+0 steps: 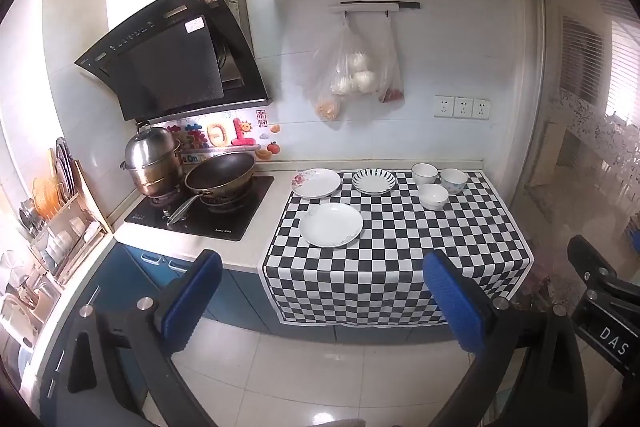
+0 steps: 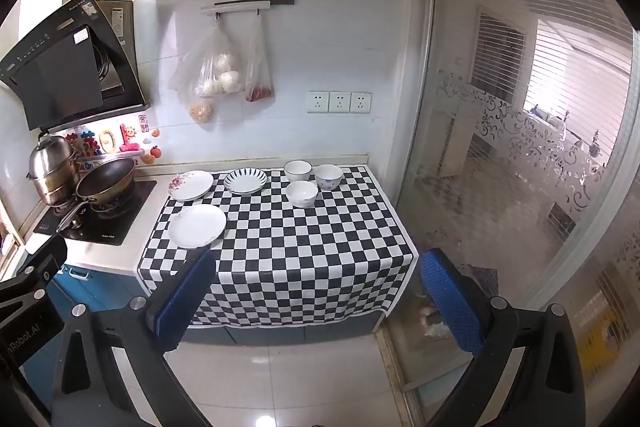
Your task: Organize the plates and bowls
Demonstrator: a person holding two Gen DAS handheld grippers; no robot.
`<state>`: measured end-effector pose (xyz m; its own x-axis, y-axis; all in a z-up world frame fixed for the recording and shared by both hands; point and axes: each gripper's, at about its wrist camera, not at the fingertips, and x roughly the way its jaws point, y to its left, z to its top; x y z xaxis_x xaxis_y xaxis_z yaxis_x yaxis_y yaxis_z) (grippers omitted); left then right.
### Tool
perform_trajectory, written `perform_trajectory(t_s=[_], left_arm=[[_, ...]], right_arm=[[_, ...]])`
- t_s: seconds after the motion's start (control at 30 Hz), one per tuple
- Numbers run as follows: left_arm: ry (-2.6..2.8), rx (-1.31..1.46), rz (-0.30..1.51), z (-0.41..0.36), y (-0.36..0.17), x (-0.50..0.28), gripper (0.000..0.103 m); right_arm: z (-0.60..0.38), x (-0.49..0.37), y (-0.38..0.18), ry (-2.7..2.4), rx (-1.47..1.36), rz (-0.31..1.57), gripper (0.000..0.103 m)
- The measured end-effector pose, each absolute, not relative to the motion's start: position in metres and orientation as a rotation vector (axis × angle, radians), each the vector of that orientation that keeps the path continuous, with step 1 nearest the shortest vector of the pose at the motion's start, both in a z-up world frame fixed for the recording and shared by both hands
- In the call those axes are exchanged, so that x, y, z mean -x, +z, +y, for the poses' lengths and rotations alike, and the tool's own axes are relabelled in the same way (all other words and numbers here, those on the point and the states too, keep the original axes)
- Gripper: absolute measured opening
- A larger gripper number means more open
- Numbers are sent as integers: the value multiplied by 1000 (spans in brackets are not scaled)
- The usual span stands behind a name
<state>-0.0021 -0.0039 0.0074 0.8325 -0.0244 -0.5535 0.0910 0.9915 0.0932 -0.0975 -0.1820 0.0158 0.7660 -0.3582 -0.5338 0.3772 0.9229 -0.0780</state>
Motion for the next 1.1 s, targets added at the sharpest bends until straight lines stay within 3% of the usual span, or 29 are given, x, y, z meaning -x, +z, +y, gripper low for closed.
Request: perform_trajectory(t_s=[1.1], left_arm=[[-70, -114, 581, -7, 8, 2, 102]], right_arm=[[-183, 102, 17, -409, -37, 559, 103]])
